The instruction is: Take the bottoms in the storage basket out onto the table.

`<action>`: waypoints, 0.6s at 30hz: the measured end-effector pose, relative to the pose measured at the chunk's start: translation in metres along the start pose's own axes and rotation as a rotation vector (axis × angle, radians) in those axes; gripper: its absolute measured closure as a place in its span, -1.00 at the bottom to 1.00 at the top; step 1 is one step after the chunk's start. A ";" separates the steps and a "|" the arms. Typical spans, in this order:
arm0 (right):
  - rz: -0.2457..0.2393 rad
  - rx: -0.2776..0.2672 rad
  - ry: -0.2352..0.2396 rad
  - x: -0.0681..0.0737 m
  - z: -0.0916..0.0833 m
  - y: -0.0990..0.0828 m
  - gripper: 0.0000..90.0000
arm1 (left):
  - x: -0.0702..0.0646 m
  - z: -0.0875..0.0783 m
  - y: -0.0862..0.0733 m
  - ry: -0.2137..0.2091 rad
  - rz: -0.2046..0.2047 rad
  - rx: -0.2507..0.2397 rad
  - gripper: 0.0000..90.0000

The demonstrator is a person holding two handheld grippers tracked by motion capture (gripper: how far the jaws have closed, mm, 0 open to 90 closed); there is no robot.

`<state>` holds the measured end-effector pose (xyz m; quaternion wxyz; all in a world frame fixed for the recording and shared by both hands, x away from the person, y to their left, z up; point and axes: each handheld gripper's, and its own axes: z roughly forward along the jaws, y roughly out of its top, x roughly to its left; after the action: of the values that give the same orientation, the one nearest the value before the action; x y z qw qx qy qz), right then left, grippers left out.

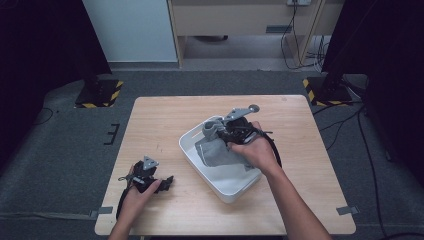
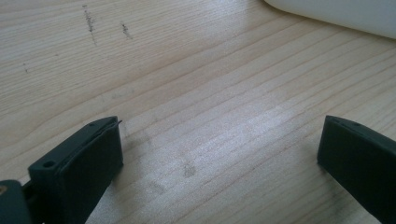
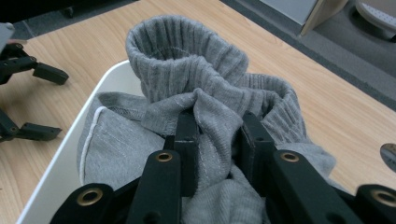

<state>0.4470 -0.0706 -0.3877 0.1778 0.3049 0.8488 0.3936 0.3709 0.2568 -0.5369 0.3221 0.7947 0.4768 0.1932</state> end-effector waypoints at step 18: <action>-0.012 -0.038 -0.013 -0.007 -0.022 0.020 0.62 | 0.000 0.000 0.000 0.001 -0.003 -0.003 -1.00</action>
<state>0.4475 -0.0772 -0.3579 0.1915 0.2992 0.8418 0.4065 0.3709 0.2566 -0.5370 0.3232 0.7936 0.4777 0.1937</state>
